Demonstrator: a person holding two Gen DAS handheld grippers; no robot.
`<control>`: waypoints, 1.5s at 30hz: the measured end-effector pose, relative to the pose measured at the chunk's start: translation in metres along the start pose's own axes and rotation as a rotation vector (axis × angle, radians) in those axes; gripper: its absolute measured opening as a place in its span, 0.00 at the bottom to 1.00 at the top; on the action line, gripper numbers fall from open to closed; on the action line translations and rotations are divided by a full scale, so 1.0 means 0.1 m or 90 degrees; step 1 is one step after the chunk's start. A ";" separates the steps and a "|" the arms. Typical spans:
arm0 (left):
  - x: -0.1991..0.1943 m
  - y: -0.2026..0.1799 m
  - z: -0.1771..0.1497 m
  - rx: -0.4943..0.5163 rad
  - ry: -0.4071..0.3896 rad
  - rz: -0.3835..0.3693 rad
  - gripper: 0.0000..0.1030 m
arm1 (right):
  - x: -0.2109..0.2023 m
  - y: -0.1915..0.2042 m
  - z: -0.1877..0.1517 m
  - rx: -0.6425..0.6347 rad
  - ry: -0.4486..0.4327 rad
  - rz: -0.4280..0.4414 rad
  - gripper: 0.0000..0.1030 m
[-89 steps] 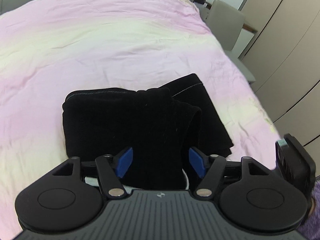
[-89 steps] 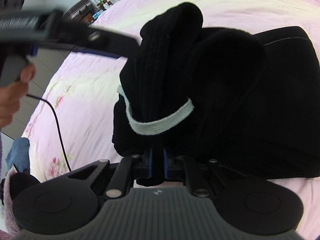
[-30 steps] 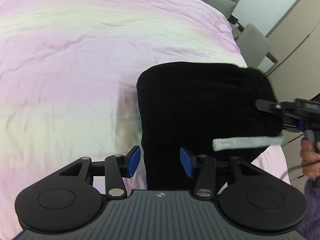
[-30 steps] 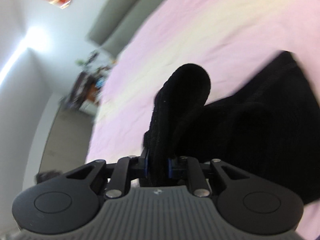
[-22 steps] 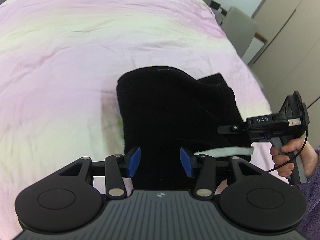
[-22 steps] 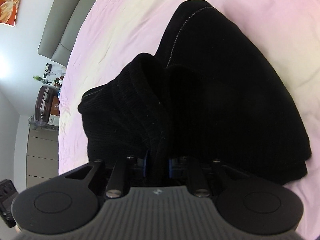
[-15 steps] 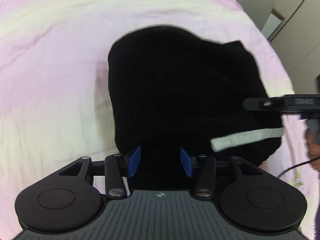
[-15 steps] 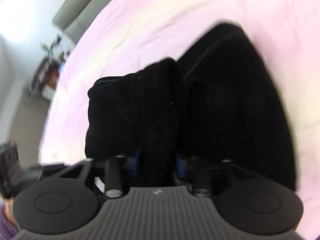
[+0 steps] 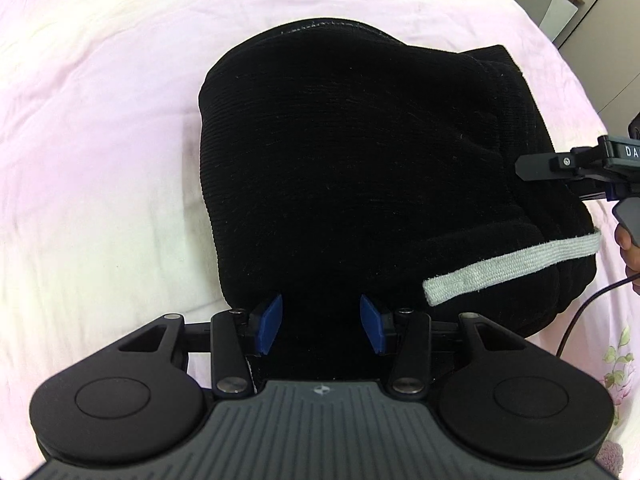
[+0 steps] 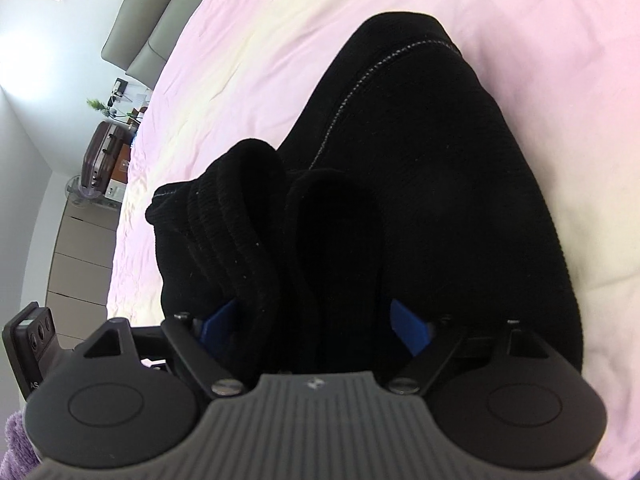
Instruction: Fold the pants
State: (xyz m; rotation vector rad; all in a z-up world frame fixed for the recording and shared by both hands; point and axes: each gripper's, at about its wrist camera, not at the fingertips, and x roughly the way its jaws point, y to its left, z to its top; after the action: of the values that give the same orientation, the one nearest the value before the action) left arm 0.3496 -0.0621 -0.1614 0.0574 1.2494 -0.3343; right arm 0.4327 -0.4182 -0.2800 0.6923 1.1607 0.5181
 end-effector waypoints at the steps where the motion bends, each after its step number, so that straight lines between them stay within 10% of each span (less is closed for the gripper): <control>1: 0.01 0.00 0.05 0.001 0.003 0.004 0.51 | 0.01 -0.01 -0.01 0.002 -0.001 0.004 0.73; 3: 0.02 -0.03 0.06 0.004 0.008 0.012 0.50 | 0.02 -0.01 -0.04 0.013 0.005 0.036 0.46; 7: 0.02 -0.08 0.08 0.003 0.011 0.021 0.50 | -0.08 0.11 -0.09 -0.017 -0.015 0.038 0.33; 24: -1.34 0.08 0.11 -0.012 -0.202 0.011 0.51 | -1.03 2.07 0.13 -0.211 -0.116 -0.058 0.22; 34: -0.87 -0.23 0.50 0.018 -0.214 0.007 0.51 | -1.55 0.95 0.32 -0.078 -0.144 -0.126 0.22; 45: -0.09 -0.25 0.60 0.013 -0.137 -0.021 0.49 | -0.85 -0.02 0.35 -0.028 -0.095 -0.171 0.23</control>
State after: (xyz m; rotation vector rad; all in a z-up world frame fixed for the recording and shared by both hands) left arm 0.3953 -0.0975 -0.1303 0.0180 1.0353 -0.3728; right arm 0.4381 -0.4861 -0.2190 0.5180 1.0788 0.2595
